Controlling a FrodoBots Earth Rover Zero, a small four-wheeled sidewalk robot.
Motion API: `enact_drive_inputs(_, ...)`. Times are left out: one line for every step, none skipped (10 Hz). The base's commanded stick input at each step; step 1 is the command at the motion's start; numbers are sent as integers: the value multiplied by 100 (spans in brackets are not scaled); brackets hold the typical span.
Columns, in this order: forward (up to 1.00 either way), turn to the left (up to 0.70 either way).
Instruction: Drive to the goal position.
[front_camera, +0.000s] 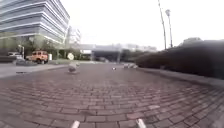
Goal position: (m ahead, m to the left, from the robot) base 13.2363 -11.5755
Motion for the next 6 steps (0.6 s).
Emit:
enact_drive_inputs(70,0)
enact_drive_inputs(70,0)
enact_drive_inputs(70,0)
enact_drive_inputs(70,0)
enact_drive_inputs(70,0)
enact_drive_inputs(70,0)
